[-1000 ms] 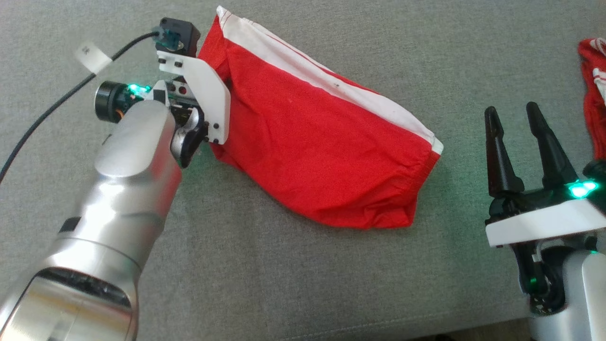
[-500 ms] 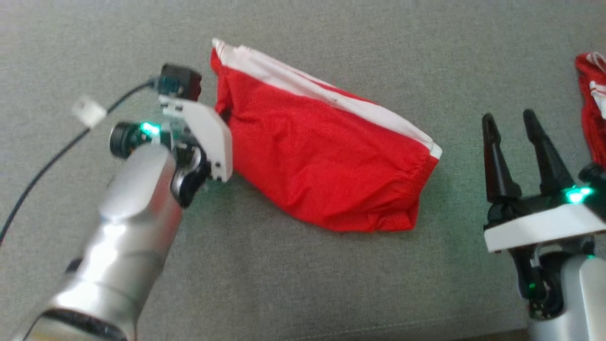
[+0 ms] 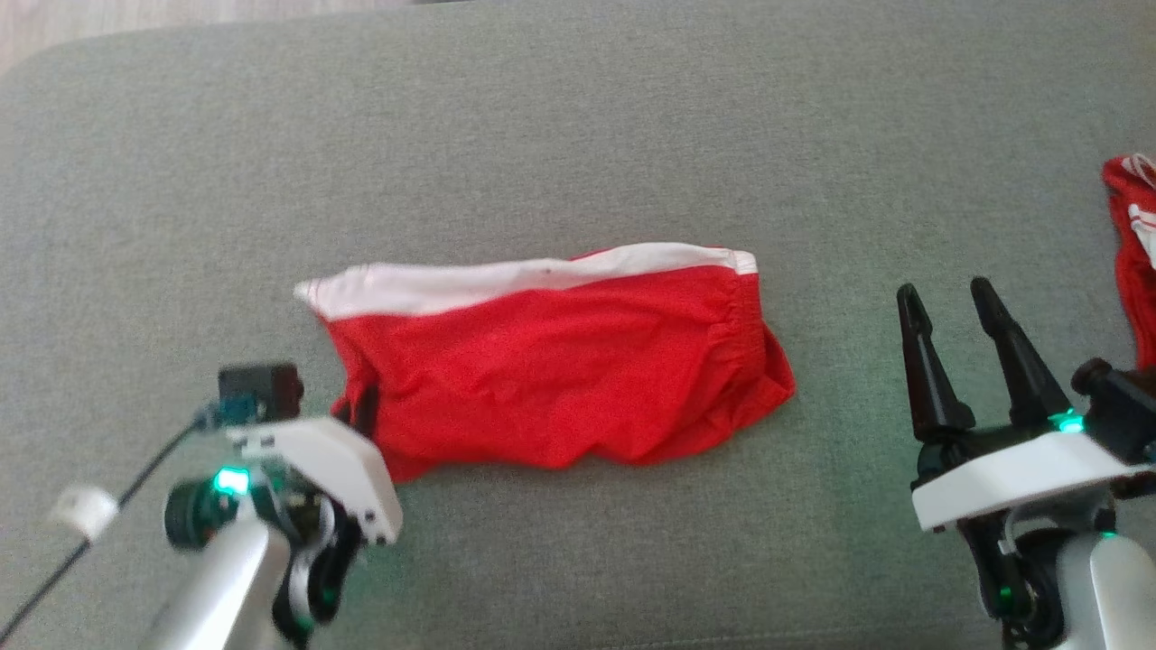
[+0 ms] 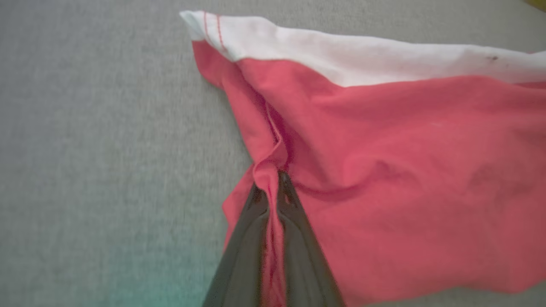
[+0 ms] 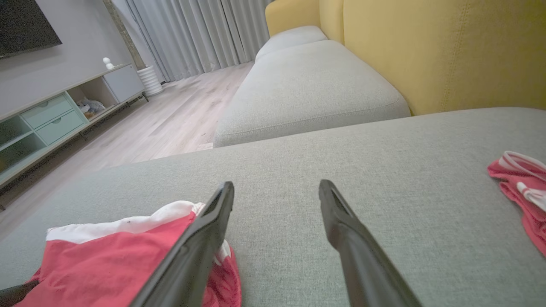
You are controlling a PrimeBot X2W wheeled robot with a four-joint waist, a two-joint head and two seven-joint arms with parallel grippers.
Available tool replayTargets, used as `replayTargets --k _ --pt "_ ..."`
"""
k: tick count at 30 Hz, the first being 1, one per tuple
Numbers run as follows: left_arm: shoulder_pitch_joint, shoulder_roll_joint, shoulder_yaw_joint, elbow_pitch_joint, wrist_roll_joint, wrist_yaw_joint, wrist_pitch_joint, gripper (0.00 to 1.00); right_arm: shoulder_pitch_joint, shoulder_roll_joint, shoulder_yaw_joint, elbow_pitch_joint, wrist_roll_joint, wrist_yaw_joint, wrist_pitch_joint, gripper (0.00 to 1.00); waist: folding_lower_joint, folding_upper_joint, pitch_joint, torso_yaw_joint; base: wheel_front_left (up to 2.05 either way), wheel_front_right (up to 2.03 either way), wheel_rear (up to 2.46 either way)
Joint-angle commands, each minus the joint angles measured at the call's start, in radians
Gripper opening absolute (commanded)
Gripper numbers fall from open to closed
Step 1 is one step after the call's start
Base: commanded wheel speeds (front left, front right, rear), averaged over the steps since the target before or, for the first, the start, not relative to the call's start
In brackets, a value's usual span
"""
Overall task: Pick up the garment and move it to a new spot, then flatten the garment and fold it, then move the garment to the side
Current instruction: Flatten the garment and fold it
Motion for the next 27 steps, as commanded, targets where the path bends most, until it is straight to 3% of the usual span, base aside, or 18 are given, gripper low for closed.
replayTargets --k 1,2,3,4,8,12,15,18,21,27 --pt "0.002 0.033 0.041 -0.048 -0.009 0.018 0.01 0.0 -0.01 0.0 0.018 -0.035 0.008 -0.002 0.003 1.0 0.0001 -0.0001 -0.002 0.005 0.0 0.0 0.0" --pt "0.03 0.036 0.044 -0.078 -0.01 0.035 0.015 0.0 -0.008 0.0 0.017 -0.036 0.008 -0.002 0.006 1.0 0.0001 -0.0001 -0.004 0.005 0.0 0.0 0.0" --pt "0.055 0.035 0.05 -0.104 -0.015 0.049 0.013 0.35 -0.007 0.0 0.016 -0.036 0.007 -0.002 0.008 1.0 0.0001 -0.0001 -0.005 0.005 0.0 0.0 0.0" --pt "0.078 0.031 0.052 -0.125 -0.027 0.053 0.016 1.0 -0.006 -0.001 0.016 -0.037 0.007 -0.002 0.011 1.0 0.0001 -0.0001 -0.007 0.005 0.0 0.0 0.0" --pt "0.123 0.033 0.075 -0.179 -0.009 0.075 -0.064 1.0 -0.007 -0.001 0.015 -0.043 0.0 -0.002 0.026 1.0 0.0001 -0.0001 -0.016 0.002 0.0 0.0 0.0" --pt "0.108 0.024 0.136 -0.219 0.068 0.102 -0.308 1.0 -0.01 -0.003 0.005 -0.055 -0.01 -0.002 0.04 1.0 0.0001 -0.0001 -0.025 0.005 0.0 0.0 0.0" --pt "0.092 0.028 0.151 -0.242 0.122 0.085 -0.475 1.0 -0.016 -0.009 0.0 -0.072 -0.026 -0.002 0.049 1.0 0.0001 -0.0001 -0.031 0.009 0.0 0.0 0.0" --pt "0.082 0.054 0.151 -0.247 0.182 0.079 -0.574 1.0 -0.026 -0.015 0.004 -0.093 -0.049 -0.002 0.059 1.0 0.0001 -0.0001 -0.035 0.009 0.0 0.0 0.0" --pt "0.084 0.08 0.135 -0.258 0.238 0.093 -0.596 1.0 -0.031 -0.023 0.0 -0.109 -0.064 -0.002 0.068 1.0 0.0001 -0.0001 -0.04 0.014 0.0 0.0 0.0" --pt "0.102 0.106 0.114 -0.267 0.265 0.117 -0.525 1.0 -0.022 -0.021 -0.01 -0.129 -0.065 -0.002 0.083 1.0 0.0001 -0.0001 -0.041 0.02 0.0 0.0 0.0"
